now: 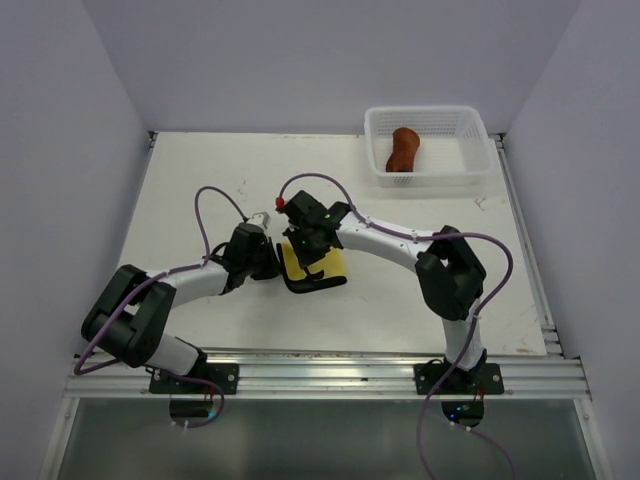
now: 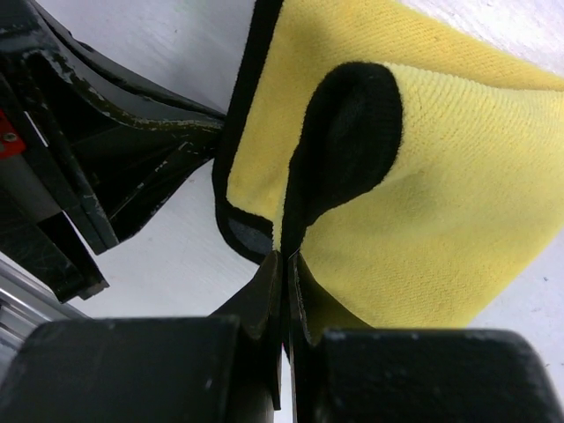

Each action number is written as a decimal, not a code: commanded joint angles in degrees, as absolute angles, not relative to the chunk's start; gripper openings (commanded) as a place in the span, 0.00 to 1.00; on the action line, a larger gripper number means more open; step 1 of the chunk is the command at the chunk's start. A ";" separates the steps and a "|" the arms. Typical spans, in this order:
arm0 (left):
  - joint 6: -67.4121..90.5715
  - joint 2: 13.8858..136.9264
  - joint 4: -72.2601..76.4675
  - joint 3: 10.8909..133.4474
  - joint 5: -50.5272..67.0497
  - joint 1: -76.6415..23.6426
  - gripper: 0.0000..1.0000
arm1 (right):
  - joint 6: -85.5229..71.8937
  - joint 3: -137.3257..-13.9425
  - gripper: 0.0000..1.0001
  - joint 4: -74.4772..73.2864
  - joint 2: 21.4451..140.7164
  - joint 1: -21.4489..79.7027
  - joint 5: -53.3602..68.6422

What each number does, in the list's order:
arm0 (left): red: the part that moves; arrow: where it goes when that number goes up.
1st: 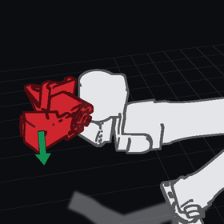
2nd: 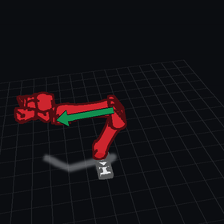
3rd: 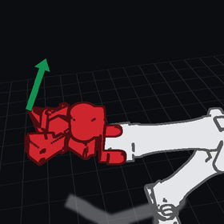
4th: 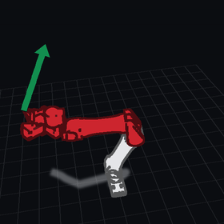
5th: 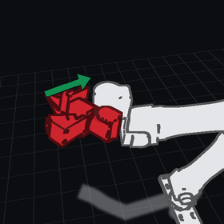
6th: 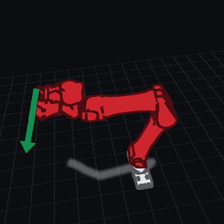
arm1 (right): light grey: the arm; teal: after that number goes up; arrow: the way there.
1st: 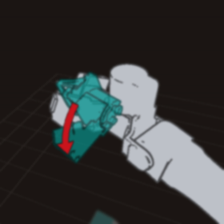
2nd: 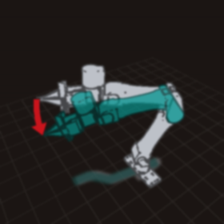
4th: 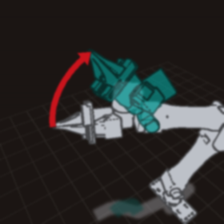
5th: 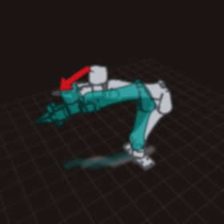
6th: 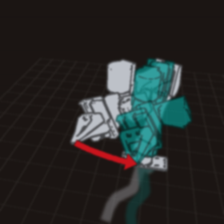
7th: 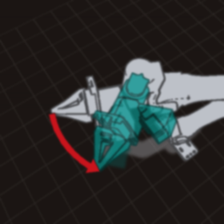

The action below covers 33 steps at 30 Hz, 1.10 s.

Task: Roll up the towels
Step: Fold the towel

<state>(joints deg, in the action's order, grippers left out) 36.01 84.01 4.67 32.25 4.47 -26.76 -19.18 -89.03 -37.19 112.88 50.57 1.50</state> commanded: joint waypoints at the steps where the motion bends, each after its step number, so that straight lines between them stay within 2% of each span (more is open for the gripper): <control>1: 36.56 84.37 6.86 31.82 3.95 -27.25 0.09 | -20.21 -91.85 0.00 -35.77 113.47 51.06 3.34; 33: 36.12 83.15 6.24 30.59 3.69 -27.51 0.09 | -24.34 -96.15 0.00 -33.05 122.43 51.42 8.52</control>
<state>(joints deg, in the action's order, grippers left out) 36.42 83.92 5.72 31.59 4.38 -27.09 -23.38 -93.84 -34.65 121.69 51.05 6.22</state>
